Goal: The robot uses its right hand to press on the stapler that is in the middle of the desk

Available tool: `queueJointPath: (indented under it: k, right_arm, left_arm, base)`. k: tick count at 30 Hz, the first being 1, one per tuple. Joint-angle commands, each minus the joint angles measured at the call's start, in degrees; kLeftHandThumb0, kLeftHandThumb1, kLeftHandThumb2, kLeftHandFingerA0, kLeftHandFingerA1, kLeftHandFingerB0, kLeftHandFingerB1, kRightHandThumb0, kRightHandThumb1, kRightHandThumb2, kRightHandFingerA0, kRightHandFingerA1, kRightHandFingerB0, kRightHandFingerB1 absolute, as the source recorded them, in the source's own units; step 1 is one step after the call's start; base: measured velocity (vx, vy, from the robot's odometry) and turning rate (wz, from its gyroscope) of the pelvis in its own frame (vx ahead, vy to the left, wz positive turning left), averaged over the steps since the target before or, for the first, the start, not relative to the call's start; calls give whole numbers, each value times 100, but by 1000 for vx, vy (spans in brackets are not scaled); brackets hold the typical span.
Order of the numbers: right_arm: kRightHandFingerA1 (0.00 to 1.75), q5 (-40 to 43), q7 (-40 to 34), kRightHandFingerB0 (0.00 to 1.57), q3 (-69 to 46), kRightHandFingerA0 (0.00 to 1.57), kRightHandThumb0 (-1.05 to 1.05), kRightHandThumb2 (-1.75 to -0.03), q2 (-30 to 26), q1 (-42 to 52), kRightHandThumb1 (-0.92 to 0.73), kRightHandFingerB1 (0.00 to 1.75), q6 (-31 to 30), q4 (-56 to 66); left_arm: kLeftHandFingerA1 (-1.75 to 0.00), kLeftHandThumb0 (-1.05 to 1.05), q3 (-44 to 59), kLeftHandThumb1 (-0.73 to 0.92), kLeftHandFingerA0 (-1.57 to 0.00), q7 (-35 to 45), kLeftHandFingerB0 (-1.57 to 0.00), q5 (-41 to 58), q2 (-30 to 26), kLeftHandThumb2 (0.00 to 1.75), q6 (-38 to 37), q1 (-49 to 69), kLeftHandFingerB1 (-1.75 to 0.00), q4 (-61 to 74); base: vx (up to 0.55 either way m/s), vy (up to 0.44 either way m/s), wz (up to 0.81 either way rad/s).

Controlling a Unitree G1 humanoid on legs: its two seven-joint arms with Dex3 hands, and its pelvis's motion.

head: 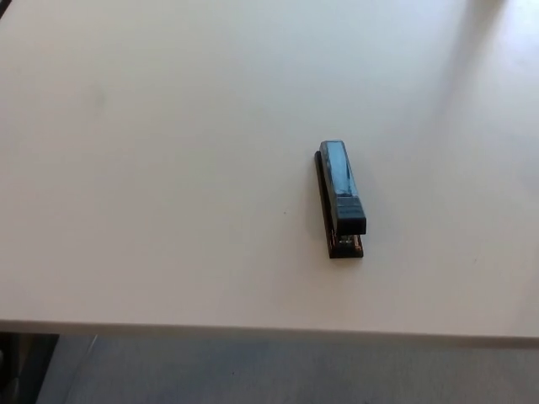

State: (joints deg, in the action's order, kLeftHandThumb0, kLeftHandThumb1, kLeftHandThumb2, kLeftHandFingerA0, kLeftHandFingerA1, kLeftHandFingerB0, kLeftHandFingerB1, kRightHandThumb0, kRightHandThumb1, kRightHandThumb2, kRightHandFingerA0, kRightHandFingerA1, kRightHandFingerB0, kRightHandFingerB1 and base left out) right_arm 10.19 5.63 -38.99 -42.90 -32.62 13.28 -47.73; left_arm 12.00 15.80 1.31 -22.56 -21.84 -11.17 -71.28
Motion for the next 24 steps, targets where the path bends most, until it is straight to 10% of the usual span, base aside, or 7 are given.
queueJointPath:
  k: [1,2,4,6,14,22,24]
  right_arm:
    - [104,502,-149,65,-789,108,-14,-63,37,1667,-82,114,107,-493]
    - [107,583,-75,61,-859,110,-12,-64,115,1793,-83,120,143,-538]
    - [108,694,-6,60,-969,110,-12,-65,263,2021,-83,122,243,-640]
    - [109,801,-12,62,-1110,110,-11,-64,482,2293,-84,119,451,-903]
    - [74,576,-586,69,-906,114,-15,-61,1345,2890,-81,102,890,-2187]
    - [84,231,-1013,70,-20,100,-15,-58,1806,3185,-60,85,-115,-2810]
    - [59,-33,-1007,70,413,99,-22,-56,1895,3255,-50,62,-538,-2899]
  left_arm:
    - [-47,-34,-23,57,-1,-51,0,-50,-230,112,168,-7,-47,-55]
    - [-39,-74,-22,79,-11,-46,-9,-49,-238,94,165,-5,-36,-57]
    - [-31,-69,-10,92,-18,-16,-11,-32,-239,68,150,-1,-26,-63]
    - [-48,-34,2,59,-1,-1,0,-15,-233,112,150,1,-46,-58]
    - [-47,-34,-23,58,-1,-76,0,-32,-206,112,156,-33,-46,-51]
    - [-47,-34,-49,58,-1,-76,0,-49,-216,112,177,-33,-46,-37]
    - [-48,-34,-41,58,-1,-64,0,-34,-211,112,187,-35,-47,-36]
  base:
    - [0,0,0]
    - [0,0,0]
    - [0,0,0]
    - [0,0,0]
    - [0,0,0]
    - [0,0,0]
    - [0,0,0]
